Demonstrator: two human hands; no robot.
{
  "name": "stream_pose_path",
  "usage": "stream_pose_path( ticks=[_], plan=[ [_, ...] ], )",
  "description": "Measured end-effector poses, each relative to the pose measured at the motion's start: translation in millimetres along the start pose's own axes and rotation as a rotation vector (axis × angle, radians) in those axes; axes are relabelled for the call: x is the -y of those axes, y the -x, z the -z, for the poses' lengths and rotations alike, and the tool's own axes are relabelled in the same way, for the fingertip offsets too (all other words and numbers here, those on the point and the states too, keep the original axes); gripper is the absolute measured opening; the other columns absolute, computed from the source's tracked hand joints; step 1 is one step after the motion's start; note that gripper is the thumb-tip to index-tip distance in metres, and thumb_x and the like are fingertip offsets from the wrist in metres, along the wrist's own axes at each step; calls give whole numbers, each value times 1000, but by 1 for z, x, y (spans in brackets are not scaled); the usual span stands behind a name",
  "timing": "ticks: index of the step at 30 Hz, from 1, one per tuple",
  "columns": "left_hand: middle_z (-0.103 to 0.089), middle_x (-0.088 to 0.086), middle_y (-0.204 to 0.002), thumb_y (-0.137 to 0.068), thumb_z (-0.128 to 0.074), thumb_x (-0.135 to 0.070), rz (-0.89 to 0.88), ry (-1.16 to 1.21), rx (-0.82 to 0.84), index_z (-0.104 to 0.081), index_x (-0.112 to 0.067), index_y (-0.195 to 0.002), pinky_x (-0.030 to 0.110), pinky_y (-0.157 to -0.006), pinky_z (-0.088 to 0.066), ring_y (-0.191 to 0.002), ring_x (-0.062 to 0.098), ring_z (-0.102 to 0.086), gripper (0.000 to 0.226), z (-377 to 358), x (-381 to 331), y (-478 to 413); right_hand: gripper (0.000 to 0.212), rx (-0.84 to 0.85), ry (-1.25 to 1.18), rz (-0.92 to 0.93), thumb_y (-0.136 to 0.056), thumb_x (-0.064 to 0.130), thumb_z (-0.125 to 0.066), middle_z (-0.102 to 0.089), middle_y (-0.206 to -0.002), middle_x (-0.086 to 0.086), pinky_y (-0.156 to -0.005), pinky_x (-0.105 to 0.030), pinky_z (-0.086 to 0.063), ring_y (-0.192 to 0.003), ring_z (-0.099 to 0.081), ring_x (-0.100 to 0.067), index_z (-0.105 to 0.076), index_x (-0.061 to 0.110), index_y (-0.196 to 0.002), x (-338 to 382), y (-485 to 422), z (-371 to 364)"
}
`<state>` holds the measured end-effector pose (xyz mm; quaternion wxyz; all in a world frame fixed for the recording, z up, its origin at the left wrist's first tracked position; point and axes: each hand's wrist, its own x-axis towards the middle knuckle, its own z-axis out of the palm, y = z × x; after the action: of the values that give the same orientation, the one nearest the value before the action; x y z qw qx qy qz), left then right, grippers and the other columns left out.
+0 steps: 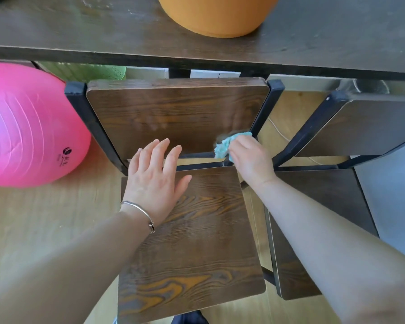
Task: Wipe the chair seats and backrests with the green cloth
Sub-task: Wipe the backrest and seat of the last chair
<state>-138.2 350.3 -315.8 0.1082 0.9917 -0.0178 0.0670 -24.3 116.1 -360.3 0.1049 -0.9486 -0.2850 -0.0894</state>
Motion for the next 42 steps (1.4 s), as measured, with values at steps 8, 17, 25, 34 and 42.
stream_pose_path(
  ticks=[8,17,25,34,42],
  plan=[
    [-46,16,-141,-90,-51,-48,1,-10,69,-49,-10,-136,56,-107,-34,-135,36,-38,59,-11,-6,12,20,16,0,-78,-76,0,-77,-62,-92,-13,-68,-43,-58,-90,-61,-31,-65,2,-92,7,0,5],
    [-45,14,-144,-92,-43,-51,-8,13,82,-46,-14,-138,55,-108,-35,-136,35,-37,60,6,-22,-8,13,-299,-20,-36,-93,18,-63,-63,-92,-9,-72,-21,-44,-86,-58,-20,-65,6,-88,-15,-39,105],
    [-45,15,-143,-91,-46,-52,-42,-4,139,-49,-12,-136,55,-102,-41,-135,35,-38,60,-16,-24,1,13,-335,-2,20,-92,13,-61,-62,-86,-10,-72,-22,-43,-84,-55,-19,-67,4,-85,-30,-21,66],
    [-45,16,-141,-94,-45,-52,-61,-24,166,-45,-10,-137,53,-104,-37,-131,37,-40,60,-48,-13,12,8,-66,-43,-136,-89,9,-66,-60,-86,-6,-70,-19,-41,-83,-56,-19,-63,7,-82,-30,24,-22],
    [-44,17,-142,-91,-49,-50,-35,-25,193,-45,-9,-138,55,-106,-35,-131,38,-39,63,-62,-4,21,10,55,-87,-324,-94,20,-63,-63,-98,-3,-75,-29,-55,-89,-61,-19,-65,11,-91,-24,37,-68]
  ],
)
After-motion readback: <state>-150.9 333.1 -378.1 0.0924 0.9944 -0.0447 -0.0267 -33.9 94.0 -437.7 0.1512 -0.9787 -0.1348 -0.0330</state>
